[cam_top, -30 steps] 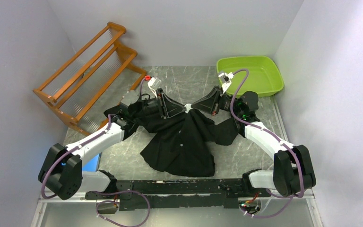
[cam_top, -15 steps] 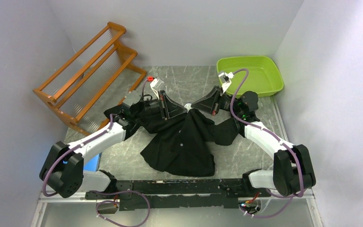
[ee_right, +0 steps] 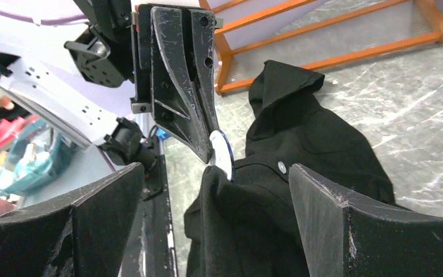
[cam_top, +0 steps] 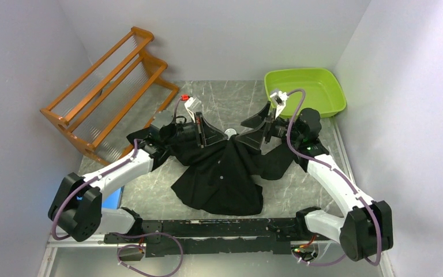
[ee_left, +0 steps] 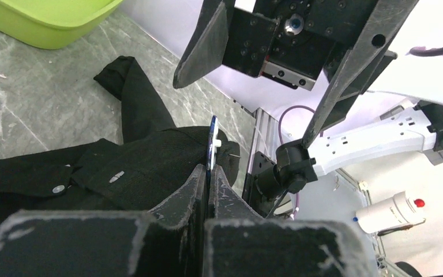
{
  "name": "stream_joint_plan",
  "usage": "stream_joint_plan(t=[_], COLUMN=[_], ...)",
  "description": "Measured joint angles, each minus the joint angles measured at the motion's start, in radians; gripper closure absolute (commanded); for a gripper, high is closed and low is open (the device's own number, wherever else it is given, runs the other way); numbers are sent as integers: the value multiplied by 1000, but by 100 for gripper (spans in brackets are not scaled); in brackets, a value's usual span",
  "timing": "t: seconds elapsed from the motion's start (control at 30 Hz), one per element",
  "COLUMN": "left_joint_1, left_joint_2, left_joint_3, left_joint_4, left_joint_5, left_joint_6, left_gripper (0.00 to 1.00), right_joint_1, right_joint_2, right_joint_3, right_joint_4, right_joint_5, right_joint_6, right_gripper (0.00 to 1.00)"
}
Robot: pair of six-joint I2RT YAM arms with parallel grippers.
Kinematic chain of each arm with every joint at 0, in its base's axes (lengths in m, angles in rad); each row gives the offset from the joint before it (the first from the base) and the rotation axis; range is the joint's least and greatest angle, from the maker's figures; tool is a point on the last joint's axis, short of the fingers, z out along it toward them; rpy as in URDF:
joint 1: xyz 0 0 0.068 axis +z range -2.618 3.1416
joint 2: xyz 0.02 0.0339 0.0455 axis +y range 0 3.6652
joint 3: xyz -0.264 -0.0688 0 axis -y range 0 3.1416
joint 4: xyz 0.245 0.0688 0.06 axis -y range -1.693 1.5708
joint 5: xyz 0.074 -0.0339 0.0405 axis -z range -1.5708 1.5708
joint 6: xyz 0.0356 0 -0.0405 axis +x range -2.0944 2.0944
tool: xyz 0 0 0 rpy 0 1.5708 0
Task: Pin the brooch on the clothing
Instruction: Pin the brooch to the clothes.
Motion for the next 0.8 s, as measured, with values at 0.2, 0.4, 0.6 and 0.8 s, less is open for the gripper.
stream_joint_plan(t=[0.2,0.4,0.6,0.8], left_joint_1=[0,0,-8,-16], left_joint_2=[-26,-42,-42,-42], left_joint_3=[6,26,27,27], left_joint_4=[-67,-109,-114,-114], left_joint_5=[31,63,76,77], left_joint_6=[40,70,76,76], left_gripper=[97,97,97,97], right_joint_1=[0,3,32,60], right_joint_2=[-29,2,76,101], right_joint_3=[2,6,29,52], right_joint_4=[-100,-143,-145,-141], right_joint_5=[-21,-90,-123,-132], right_joint_6=[-159,-233,-250,-254], right_gripper=[0,2,16,37])
